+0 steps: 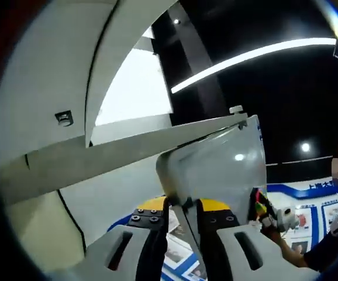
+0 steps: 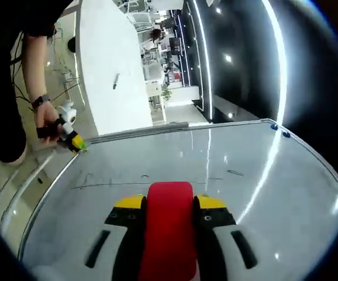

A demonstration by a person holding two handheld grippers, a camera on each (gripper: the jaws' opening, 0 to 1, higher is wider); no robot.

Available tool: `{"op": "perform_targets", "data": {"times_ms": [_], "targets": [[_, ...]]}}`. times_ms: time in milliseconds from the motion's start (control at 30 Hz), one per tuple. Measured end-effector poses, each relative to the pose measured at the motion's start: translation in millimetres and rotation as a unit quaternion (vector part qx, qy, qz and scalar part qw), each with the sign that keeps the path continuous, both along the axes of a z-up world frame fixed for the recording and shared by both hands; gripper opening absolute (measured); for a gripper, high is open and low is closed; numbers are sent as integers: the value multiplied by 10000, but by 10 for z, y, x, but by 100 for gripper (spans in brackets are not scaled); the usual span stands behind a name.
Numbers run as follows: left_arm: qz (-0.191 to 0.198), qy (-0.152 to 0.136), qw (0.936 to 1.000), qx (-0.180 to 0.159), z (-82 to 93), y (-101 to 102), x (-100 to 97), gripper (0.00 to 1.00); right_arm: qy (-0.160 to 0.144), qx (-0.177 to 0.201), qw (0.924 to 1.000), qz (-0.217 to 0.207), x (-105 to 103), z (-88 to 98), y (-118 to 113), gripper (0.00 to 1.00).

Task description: Wipe the writing off the whiteboard with the eraser

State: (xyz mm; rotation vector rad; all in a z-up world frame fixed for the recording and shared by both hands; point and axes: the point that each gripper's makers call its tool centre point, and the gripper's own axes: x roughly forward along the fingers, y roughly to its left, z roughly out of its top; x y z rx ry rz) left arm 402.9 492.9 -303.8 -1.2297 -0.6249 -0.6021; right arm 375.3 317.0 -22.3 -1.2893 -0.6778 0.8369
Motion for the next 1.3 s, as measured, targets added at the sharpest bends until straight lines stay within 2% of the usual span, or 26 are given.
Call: {"op": "perform_targets", "data": {"times_ms": [133, 167, 200, 233, 267, 333, 367, 433, 533, 733, 900, 967, 1067, 1200, 1300], "targets": [[43, -29, 10000, 75, 7, -9, -23, 21, -45, 325, 9995, -24, 22, 617, 10, 27], [82, -55, 9998, 194, 6, -12, -30, 21, -54, 380, 9993, -21, 23, 719, 16, 27], [120, -71, 9995, 285, 3, -12, -33, 21, -130, 492, 9987, -47, 25, 921, 17, 27], [175, -89, 9990, 403, 4, -19, -37, 21, -110, 510, 9986, -49, 27, 1037, 28, 27], [192, -104, 9988, 437, 3, -21, -37, 21, -278, 694, 9972, -83, 27, 1243, 17, 27], [269, -151, 9981, 537, -5, -15, -33, 21, -68, 830, 9965, -71, 34, 1382, 27, 27], [302, -174, 9977, 577, -4, -15, -34, 21, -166, 959, 9952, -79, 34, 1491, 27, 27], [354, -203, 9972, 630, -4, -17, -32, 21, -132, 949, 9954, -90, 46, 1456, 45, 27], [452, -256, 9956, 774, -14, -5, -22, 21, -294, 1134, 9931, -38, 27, 1425, 34, 28], [551, -261, 9946, 836, -26, 6, -17, 21, -382, 1351, 9901, 75, 16, 1361, 48, 28], [577, -260, 9941, 878, -37, 19, -9, 21, -409, 1357, 9898, 152, 9, 1251, 84, 28], [586, -251, 9940, 886, -42, 21, -5, 21, -280, 1183, 9923, 230, 14, 1057, 151, 28], [570, -242, 9942, 881, -45, 25, -2, 21, -335, 924, 9948, 248, 7, 809, 221, 28], [551, -230, 9943, 882, -45, 19, -3, 21, -425, 745, 9960, 259, 3, 595, 263, 28], [549, -228, 9944, 875, -51, 29, 2, 21, -305, 724, 9964, 302, 11, 447, 288, 28]]}}
